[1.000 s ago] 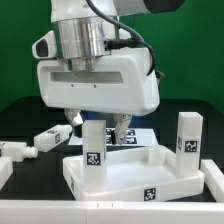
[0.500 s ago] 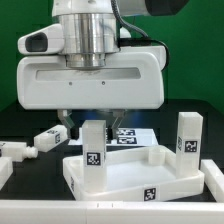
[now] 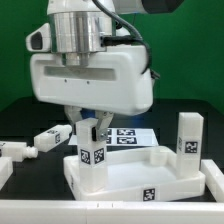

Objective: Assemble desk

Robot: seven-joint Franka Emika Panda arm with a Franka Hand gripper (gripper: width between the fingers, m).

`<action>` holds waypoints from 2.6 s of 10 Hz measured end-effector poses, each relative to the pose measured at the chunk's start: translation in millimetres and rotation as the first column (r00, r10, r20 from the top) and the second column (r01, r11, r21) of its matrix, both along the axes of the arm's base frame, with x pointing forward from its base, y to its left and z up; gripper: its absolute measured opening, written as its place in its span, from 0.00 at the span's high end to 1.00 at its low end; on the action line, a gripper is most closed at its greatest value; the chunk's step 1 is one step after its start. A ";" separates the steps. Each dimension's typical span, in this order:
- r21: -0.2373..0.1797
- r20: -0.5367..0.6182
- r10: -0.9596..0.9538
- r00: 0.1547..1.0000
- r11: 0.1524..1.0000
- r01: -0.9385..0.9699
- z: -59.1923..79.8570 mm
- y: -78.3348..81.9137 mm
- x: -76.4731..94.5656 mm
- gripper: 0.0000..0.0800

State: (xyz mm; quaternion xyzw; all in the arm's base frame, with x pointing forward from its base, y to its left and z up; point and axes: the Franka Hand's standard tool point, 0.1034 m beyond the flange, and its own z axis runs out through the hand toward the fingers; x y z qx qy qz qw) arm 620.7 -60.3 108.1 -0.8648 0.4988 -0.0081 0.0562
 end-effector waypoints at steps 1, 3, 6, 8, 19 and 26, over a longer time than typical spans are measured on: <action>0.042 0.014 -0.167 0.986 0.985 0.166 0.2 -0.3 1.7 0.64; 0.032 0.034 -0.265 0.964 0.964 0.264 0.0 4.7 4.9 0.64; 0.066 -0.003 -0.506 0.863 0.861 0.505 0.0 4.3 5.0 0.64; 0.095 -0.090 -0.769 0.632 0.625 0.774 -0.7 5.7 2.6 0.64; -0.076 0.058 0.571 0.819 0.820 -0.567 -0.6 9.5 6.2 0.19; 0.003 0.008 -0.115 0.993 0.993 0.115 1.4 11.2 5.0 0.64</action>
Offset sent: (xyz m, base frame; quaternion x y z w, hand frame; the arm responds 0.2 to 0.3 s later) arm 0.0000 0.0000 0.0000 0.0000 0.0000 0.1938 0.9810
